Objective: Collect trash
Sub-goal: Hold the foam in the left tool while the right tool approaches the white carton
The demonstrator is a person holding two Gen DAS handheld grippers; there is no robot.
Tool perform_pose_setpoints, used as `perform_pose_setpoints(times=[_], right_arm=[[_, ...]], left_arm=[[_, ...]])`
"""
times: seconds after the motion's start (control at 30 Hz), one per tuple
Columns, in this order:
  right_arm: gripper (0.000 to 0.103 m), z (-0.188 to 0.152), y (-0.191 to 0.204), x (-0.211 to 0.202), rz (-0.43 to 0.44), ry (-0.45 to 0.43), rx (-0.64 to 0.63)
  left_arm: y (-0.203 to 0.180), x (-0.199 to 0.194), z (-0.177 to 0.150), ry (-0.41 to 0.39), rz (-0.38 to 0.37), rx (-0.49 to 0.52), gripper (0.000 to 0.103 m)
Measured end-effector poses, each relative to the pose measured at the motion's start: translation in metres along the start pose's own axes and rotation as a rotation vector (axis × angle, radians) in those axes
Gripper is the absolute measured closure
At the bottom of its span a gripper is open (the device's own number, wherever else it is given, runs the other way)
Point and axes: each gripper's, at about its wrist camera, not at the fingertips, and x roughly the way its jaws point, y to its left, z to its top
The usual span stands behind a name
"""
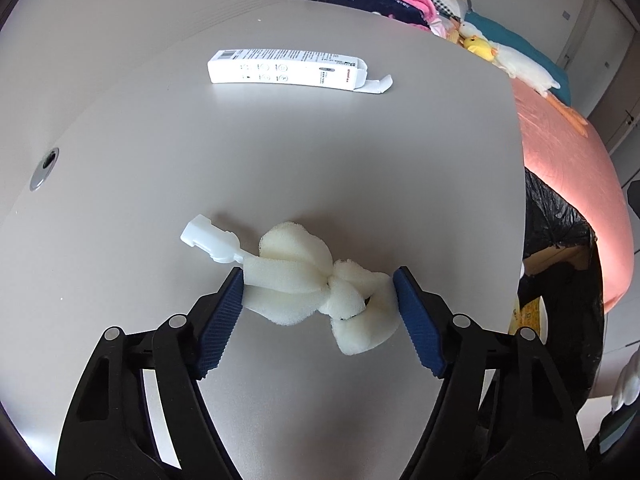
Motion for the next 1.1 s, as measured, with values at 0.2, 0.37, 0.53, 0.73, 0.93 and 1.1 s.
perform_pose_setpoints(times=[0.2, 0.37, 0.53, 0.73, 0.93, 1.1], right_arm=[[0.016, -0.002, 0.005, 0.01, 0.006, 0.008, -0.015], [0.016, -0.003, 0.013, 0.018, 0.041, -0.017, -0.049], [0.016, 0.002, 0.023, 0.031, 0.066, -0.01, -0.077], [0.016, 0.012, 0.04, 0.051, 0.084, 0.022, -0.099], [0.016, 0.02, 0.058, 0.072, 0.106, 0.053, -0.132], [0.016, 0.029, 0.077, 0.092, 0.129, 0.081, -0.161]], left_arm=[[0.005, 0.003, 0.004, -0.051, -0.015, 0.022, 0.036], [0.02, 0.005, 0.013, -0.086, -0.041, -0.032, 0.045], [0.032, 0.007, 0.019, -0.105, -0.075, -0.063, 0.049], [0.048, 0.009, 0.029, -0.112, -0.071, -0.093, 0.049], [0.069, 0.008, 0.043, -0.126, -0.065, -0.131, 0.049], [0.084, 0.007, 0.056, -0.144, -0.048, -0.144, 0.049]])
